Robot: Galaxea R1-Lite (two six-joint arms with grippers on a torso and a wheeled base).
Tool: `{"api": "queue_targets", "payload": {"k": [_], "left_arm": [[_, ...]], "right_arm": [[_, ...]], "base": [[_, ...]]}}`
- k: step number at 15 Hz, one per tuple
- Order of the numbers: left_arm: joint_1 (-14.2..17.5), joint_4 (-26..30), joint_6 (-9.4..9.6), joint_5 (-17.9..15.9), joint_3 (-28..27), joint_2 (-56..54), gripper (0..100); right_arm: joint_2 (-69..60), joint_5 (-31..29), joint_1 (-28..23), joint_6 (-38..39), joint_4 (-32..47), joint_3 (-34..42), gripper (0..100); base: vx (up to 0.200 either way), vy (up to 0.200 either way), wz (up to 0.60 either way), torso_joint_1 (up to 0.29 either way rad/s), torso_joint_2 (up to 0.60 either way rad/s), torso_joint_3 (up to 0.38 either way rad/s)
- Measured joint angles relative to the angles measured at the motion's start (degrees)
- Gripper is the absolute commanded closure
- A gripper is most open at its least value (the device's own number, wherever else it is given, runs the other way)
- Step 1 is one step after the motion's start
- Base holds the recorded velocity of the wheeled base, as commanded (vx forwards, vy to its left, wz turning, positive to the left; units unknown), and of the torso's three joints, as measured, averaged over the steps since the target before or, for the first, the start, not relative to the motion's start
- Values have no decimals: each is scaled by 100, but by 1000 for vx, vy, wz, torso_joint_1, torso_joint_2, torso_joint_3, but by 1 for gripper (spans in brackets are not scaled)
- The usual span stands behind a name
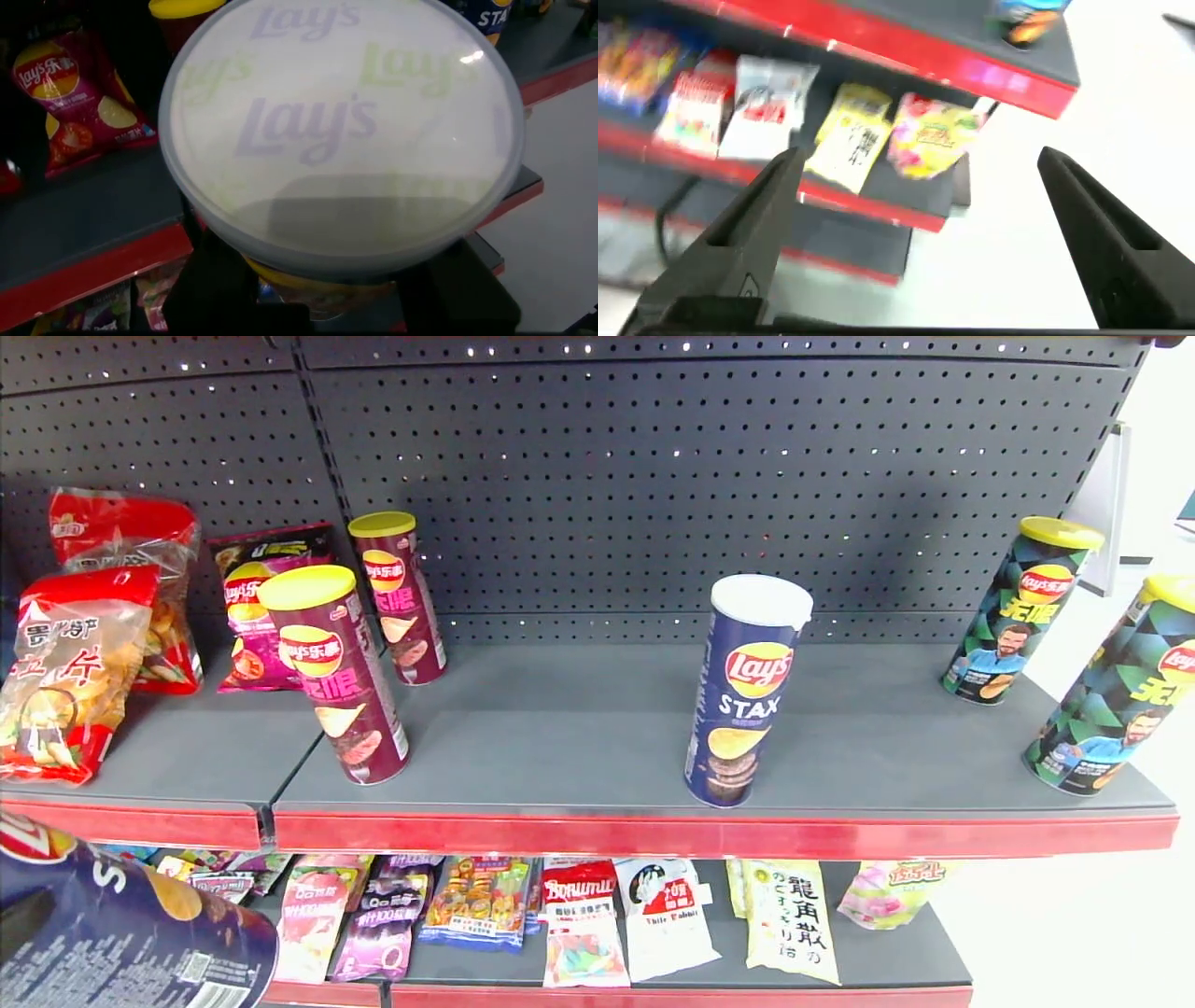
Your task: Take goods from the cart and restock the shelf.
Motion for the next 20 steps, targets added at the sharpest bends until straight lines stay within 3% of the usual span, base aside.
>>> {"api": "queue_targets", "payload": {"k": [4, 9, 13, 20], "left_arm": [[-15, -20, -77, -137, -494, 533, 100], [-52, -15, -72, -306, -566, 708, 100], [-54, -11, -79, -273, -583, 714, 100], [-52, -1, -79, -282, -601, 736, 100]], "right_arm": [[-1086, -400, -278, 176, 380, -50, 0], [-1329, -1382, -302, 378, 271, 383, 0], [-1347, -1576, -304, 299, -685, 1141, 0], [-1347, -1545, -300, 249, -747, 1307, 0]], "base": [[0, 0, 0, 0, 0, 0], [0, 0, 0, 0, 0, 0], [0, 0, 0, 0, 0, 0], [0, 0, -343, 1, 1, 1]]}}
